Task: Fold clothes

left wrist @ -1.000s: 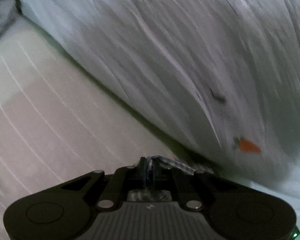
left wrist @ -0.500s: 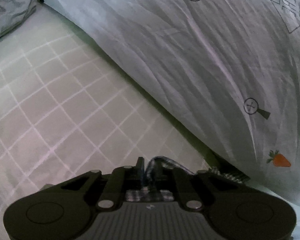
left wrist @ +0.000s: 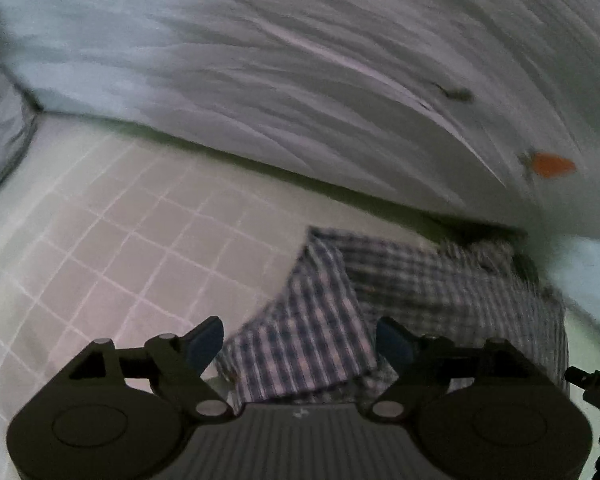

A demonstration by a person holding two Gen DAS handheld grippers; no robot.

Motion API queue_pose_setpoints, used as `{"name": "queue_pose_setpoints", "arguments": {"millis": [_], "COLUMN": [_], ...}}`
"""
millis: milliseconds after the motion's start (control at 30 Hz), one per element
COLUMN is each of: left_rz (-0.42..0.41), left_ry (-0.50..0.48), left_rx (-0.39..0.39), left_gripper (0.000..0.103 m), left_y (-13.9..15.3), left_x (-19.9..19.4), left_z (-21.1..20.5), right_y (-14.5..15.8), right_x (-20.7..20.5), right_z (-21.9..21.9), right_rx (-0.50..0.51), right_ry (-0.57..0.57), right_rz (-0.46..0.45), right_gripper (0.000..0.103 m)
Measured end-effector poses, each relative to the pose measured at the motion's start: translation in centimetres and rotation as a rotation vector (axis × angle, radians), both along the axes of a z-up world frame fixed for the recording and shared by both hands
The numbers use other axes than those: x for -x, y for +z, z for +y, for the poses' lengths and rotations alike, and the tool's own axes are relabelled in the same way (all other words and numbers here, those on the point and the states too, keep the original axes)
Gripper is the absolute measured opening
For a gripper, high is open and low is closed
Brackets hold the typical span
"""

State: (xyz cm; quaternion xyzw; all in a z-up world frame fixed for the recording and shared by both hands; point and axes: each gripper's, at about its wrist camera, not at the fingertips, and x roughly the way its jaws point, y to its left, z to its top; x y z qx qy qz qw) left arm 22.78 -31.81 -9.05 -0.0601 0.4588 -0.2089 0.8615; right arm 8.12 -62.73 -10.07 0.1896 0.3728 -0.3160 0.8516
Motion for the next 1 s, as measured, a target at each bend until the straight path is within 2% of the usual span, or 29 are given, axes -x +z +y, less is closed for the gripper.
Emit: {"name": "queue_pose_setpoints", "arguments": {"millis": [133,267,367,467,500,533,567,633,700,833,1000], "left_rz": [-0.01,-0.016,-0.019,-0.004,-0.009,-0.013,-0.008,-0.001,0.007,0.008,0.009], "left_ry": [-0.019,-0.063,-0.066,-0.05,-0.039,-0.025,-0.016,-0.003,0.018,0.046,-0.077], "left_rx": [0.023,-0.027,-0.056,-0.048,-0.039,-0.03,-0.026,-0.015,0.015,0.119,0.234], "left_gripper": [0.089,0.09,0.089,0.088,0.082,0.07,0.062,0.031,0.015,0.012,0.011], "left_y": [-0.2,-1.2,-2.1,-2.9,-3.1,-3.3,-3.5,-3.5,-3.3,-1.5,1.5], "left_x": [1.3,1.2,1.0,0.5,0.4,0.4,0.2,-0.1,-0.2,0.2,3.1], "left_z": [-0.6,-1.8,-2.0,-1.5,-1.3,-1.0,-0.8,-0.4,0.2,1.3,-0.1], "right_y": [-0.5,-1.9,-2.6,-2.6,-2.6,-2.6,-2.6,-2.5,-2.4,-1.9,-0.7], "right_x": [2.4,2.6,2.8,2.5,2.4,2.2,2.1,2.1,2.1,2.6,5.0], "right_z": [1.0,1.8,1.9,1.8,1.7,1.7,1.6,1.4,1.3,1.7,1.7], "right_rx": [-0.037,-0.021,-0.036,-0.028,-0.026,-0.027,-0.028,-0.046,-0.051,-0.035,-0.055], "right_ry": [-0.034,-0.017,-0.028,-0.028,-0.027,-0.029,-0.03,-0.045,-0.051,-0.051,-0.092], "right_rz": [0.025,0.089,0.101,0.102,0.103,0.101,0.098,0.084,0.076,0.064,0.009], "right_gripper": [0.083,0.083,0.083,0.084,0.084,0.084,0.084,0.084,0.083,0.083,0.083]}}
